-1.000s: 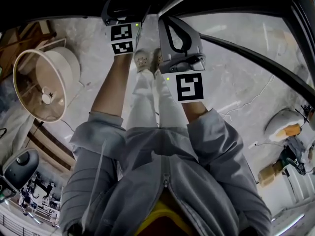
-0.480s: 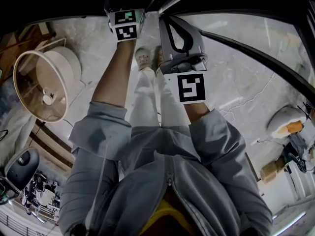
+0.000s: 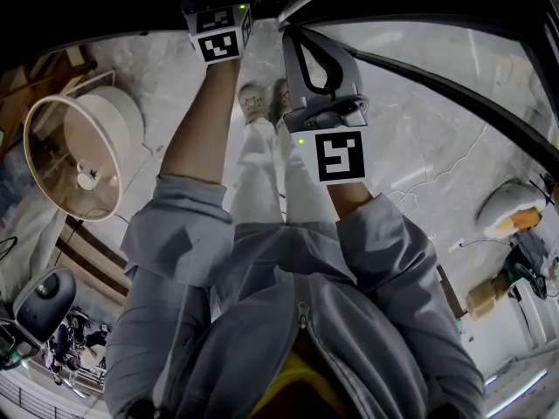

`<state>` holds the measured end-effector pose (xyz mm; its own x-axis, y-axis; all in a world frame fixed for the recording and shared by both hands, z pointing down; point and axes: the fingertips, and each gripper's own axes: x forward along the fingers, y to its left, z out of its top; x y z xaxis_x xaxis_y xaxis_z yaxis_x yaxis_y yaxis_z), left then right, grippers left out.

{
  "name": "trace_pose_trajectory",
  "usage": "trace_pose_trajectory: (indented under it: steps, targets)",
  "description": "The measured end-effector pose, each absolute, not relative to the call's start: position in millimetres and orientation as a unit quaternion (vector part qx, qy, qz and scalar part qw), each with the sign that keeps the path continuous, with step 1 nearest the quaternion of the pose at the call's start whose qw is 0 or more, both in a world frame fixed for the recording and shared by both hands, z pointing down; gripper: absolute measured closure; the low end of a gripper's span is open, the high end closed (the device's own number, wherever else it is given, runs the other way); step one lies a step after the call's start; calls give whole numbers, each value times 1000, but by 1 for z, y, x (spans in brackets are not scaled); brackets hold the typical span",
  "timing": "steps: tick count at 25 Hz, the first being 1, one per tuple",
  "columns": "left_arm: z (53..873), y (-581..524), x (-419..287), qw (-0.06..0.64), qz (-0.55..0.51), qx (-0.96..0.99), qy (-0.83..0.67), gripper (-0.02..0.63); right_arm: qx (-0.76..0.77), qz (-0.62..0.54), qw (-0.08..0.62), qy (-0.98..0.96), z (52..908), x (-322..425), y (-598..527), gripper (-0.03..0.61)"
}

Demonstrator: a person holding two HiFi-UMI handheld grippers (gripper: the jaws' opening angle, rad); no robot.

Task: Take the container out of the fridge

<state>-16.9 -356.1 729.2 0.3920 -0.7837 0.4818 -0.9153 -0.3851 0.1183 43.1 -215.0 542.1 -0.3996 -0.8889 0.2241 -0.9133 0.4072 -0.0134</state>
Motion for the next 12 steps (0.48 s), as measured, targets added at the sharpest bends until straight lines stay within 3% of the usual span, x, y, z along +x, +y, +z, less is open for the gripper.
trace_pose_trajectory:
  steps: [12]
  targets:
    - [704, -345, -28, 167, 160, 812, -536, 120, 535, 62, 96, -837, 535, 39, -212, 578]
